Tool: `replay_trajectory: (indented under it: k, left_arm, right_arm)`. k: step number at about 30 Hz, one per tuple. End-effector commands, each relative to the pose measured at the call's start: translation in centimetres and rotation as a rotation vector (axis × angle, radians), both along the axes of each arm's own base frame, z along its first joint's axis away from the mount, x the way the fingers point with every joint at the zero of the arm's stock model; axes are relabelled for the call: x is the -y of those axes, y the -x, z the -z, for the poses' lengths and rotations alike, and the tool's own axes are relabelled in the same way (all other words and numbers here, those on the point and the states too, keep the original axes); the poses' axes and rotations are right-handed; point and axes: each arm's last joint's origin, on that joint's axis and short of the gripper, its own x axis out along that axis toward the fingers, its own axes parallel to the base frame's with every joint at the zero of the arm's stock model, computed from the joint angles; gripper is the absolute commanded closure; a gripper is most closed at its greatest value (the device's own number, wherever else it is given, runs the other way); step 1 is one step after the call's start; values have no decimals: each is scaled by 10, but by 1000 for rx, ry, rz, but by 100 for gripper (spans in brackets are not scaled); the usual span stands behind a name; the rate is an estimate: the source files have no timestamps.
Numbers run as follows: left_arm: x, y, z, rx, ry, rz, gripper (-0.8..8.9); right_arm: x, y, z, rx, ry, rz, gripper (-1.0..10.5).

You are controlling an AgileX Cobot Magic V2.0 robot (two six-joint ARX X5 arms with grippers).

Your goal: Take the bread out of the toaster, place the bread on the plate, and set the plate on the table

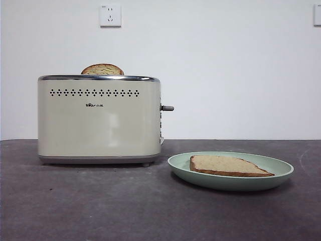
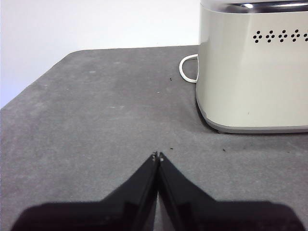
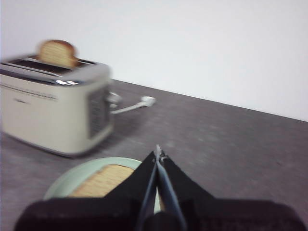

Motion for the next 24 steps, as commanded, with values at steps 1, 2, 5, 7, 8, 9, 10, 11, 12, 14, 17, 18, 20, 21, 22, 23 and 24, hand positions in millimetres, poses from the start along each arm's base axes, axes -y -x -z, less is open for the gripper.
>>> replay_trajectory:
  k: [1, 2, 5, 7, 8, 9, 10, 11, 12, 14, 17, 18, 20, 21, 22, 23, 24]
  left_arm:
    - [0, -1, 3, -4, 9, -8, 817]
    - [0, -1, 3, -3, 9, -8, 817]
    - [0, -1, 3, -4, 9, -8, 817]
    - [0, -1, 3, -3, 9, -8, 817]
    - [0, -1, 3, -4, 9, -8, 817]
    - [0, -1, 3, -3, 9, -8, 817]
    - [0, -1, 3, -4, 9, -8, 817]
    - [0, -1, 3, -4, 9, -8, 817]
    - [0, -1, 3, -3, 9, -8, 817]
    - [0, -1, 3, -3, 9, -8, 817]
    - [0, -1, 3, -3, 9, -8, 817]
    - [0, -1, 3, -3, 9, -8, 817]
    - [0, -1, 3, -3, 9, -8, 817]
    - [0, -1, 3, -3, 9, -8, 817]
    - [0, -1, 3, -3, 9, -8, 817]
    - [0, -1, 3, -3, 9, -8, 817]
    - [0, -1, 3, -3, 9, -8, 817]
  right_arm:
    - [1, -3, 25, 20, -23, 47, 945]
    - [2, -4, 33, 26, -32, 70, 945]
    - [3, -6, 53, 29, -64, 106, 945]
    - [3, -8, 65, 21, -84, 107, 945]
    - [3, -8, 71, 12, -90, 108, 945]
    - [2, -8, 77, 1, -96, 108, 945]
    - [2, -9, 82, -13, -100, 108, 945]
    - [3, -8, 84, -38, -94, 113, 945]
    - [3, -7, 86, -52, -93, 124, 945]
    - [3, -7, 87, -55, -81, 127, 945]
    - [3, -7, 88, -66, -73, 127, 945]
    - [3, -6, 90, -84, -71, 127, 945]
    - [3, -6, 94, -128, -68, 129, 945]
    - [3, -6, 93, -123, -70, 128, 945]
    - [3, -6, 93, -123, -69, 129, 945]
    - [3, -6, 93, -123, -68, 128, 945]
    - [3, -6, 93, -123, -69, 128, 945]
